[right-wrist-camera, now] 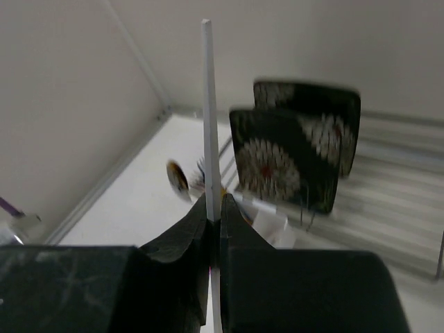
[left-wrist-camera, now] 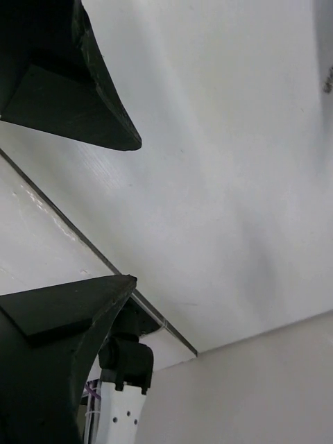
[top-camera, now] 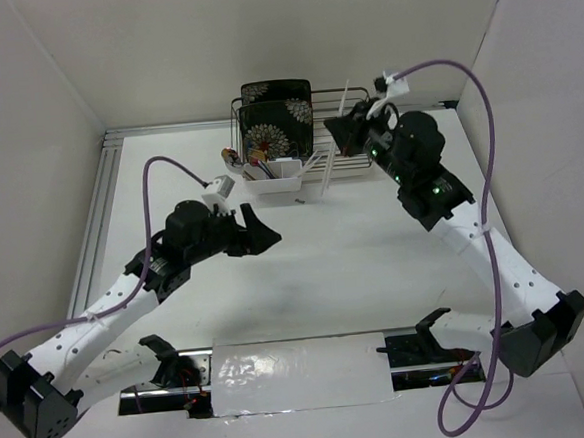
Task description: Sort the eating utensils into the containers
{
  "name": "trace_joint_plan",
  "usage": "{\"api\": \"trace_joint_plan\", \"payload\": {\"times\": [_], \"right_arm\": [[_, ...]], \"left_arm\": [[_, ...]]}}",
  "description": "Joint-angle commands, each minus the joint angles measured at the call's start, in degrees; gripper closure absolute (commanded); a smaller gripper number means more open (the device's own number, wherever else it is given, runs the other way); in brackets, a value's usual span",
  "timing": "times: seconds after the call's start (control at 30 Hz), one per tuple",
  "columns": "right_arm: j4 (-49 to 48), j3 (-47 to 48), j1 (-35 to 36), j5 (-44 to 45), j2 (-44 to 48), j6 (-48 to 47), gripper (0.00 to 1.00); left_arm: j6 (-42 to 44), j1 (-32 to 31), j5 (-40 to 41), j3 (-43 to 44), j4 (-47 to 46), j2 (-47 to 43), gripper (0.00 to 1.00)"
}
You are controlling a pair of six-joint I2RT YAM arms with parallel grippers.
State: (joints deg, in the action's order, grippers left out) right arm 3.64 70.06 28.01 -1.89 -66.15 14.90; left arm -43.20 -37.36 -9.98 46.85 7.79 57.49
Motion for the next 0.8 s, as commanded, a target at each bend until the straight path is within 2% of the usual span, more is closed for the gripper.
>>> {"api": "trace_joint_plan", "payload": {"times": [0.0,0.13,0.23,0.43,0.77], "right_arm": [[-7.24,9.21,-0.85,-3.91,-4.43,-5.93,1.00],[-15.57,18.68,-0.94,-7.42,-12.06,-8.38,1.00],[-21.10,20.99,-1.12,-8.74,-19.95,-9.00,1.00],[-34.02,18.01,-1.47,-9.97,-26.47,-9.10,1.00],[-38.88,10.36,-1.38,-9.89,-29.39,-11.64,1.00]], "left_arm": [[1.63,4.40,-5.49,-3.87,2.32,-3.52,0.15],[1.98,6.07,-9.87,-7.91,0.73,-5.28,0.15],[2.94,6.34,-11.29,-8.44,0.03,-4.85,0.14],[4.88,7.04,-11.99,-8.79,0.73,-4.67,0.13],[8.57,18.28,-17.88,-8.79,3.28,-6.34,0.13]]}}
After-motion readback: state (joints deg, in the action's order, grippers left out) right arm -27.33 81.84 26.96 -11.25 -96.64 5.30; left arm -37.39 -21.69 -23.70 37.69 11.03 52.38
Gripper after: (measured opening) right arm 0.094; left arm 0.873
